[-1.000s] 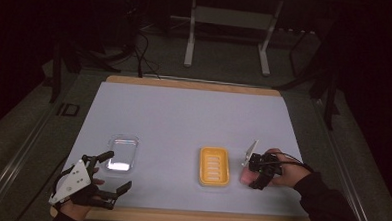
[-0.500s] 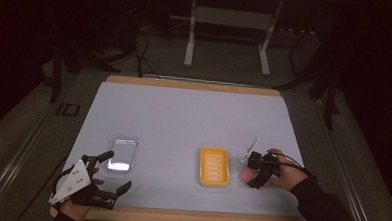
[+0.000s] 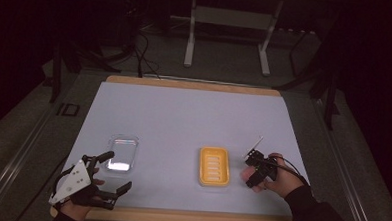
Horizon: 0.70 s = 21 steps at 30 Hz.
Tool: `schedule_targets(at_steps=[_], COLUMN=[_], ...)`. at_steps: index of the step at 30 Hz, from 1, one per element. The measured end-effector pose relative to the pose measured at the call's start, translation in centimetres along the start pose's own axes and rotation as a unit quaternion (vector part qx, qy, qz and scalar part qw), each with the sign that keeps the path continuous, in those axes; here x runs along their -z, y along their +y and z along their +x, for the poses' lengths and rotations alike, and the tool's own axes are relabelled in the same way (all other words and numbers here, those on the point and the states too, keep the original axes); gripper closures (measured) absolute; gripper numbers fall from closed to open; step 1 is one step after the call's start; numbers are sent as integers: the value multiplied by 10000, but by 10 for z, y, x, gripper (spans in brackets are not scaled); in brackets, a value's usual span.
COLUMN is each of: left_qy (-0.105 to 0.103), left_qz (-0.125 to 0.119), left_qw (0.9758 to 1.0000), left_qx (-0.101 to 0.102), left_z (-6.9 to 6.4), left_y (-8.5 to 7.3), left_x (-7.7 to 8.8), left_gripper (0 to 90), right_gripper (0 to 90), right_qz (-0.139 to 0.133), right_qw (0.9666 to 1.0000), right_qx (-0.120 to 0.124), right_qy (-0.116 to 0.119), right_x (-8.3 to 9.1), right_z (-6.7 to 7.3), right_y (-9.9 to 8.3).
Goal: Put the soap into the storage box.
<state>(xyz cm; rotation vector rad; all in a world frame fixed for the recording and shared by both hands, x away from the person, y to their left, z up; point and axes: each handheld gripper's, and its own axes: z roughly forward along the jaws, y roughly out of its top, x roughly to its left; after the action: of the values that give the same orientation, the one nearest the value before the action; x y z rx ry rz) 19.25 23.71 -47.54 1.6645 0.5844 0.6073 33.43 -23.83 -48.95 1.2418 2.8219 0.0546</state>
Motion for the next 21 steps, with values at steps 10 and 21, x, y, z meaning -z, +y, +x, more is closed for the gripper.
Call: schedule_targets(at_steps=[10, 21], left_qy=[0, -4], left_qz=[-27, -43], left_qw=[10000, 10000], left_qx=[31, 50], left_z=[-1, -1], left_y=[1, 1], left_x=[-1, -2], left_gripper=[2, 2], right_gripper=[375, 374], right_qz=[-127, -549], right_qw=[9963, 9876], right_qx=[-848, -1461], right_qy=[-29, -165], right_x=[0, 13], right_z=[-4, -6], right_y=[2, -1])
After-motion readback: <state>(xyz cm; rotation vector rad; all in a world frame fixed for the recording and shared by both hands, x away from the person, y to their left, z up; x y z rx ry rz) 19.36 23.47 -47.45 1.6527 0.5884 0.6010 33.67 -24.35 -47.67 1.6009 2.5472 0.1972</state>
